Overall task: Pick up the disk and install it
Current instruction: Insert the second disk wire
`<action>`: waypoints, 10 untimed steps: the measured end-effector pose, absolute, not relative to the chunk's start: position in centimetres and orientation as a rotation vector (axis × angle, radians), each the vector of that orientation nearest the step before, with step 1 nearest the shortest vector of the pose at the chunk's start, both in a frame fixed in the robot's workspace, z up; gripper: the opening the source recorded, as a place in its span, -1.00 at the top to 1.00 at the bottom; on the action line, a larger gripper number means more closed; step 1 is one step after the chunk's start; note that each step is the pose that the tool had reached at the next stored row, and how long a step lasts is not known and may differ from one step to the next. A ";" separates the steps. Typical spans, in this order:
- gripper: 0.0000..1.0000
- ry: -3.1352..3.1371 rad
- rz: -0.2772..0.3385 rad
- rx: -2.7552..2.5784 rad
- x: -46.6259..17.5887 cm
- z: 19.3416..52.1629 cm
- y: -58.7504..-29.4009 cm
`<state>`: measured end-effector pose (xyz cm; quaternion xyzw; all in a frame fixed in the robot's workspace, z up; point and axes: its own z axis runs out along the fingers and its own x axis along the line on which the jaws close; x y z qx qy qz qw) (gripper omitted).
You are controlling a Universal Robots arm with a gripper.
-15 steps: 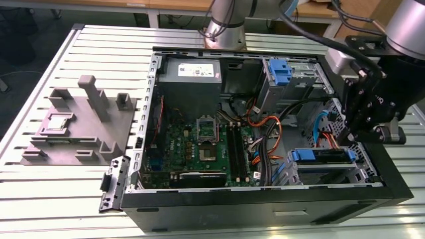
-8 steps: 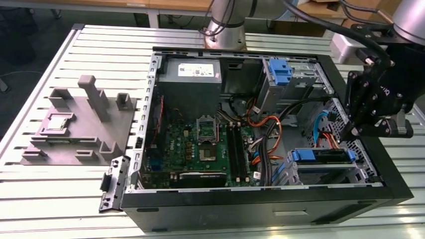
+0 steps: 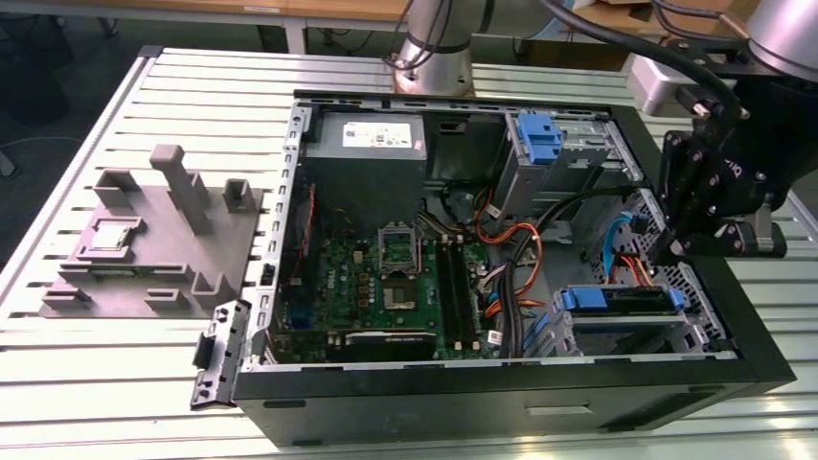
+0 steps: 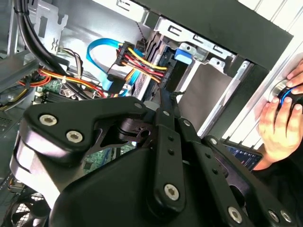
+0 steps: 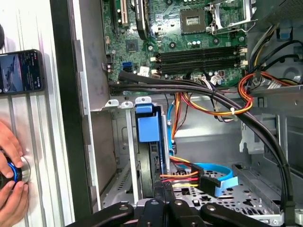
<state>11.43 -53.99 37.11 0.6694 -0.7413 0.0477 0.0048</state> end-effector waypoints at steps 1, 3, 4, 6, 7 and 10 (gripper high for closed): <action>0.80 -2.322 0.149 2.097 11.3 37.1 -53.9; 0.80 -2.322 0.149 2.097 11.2 37.1 -53.8; 0.80 -2.322 0.149 2.097 11.2 37.1 -53.7; 0.80 -2.322 0.149 2.097 11.2 37.1 -53.6; 0.80 -2.322 0.149 2.097 11.2 37.2 -53.5; 0.80 -2.322 0.149 2.097 11.2 37.5 -53.2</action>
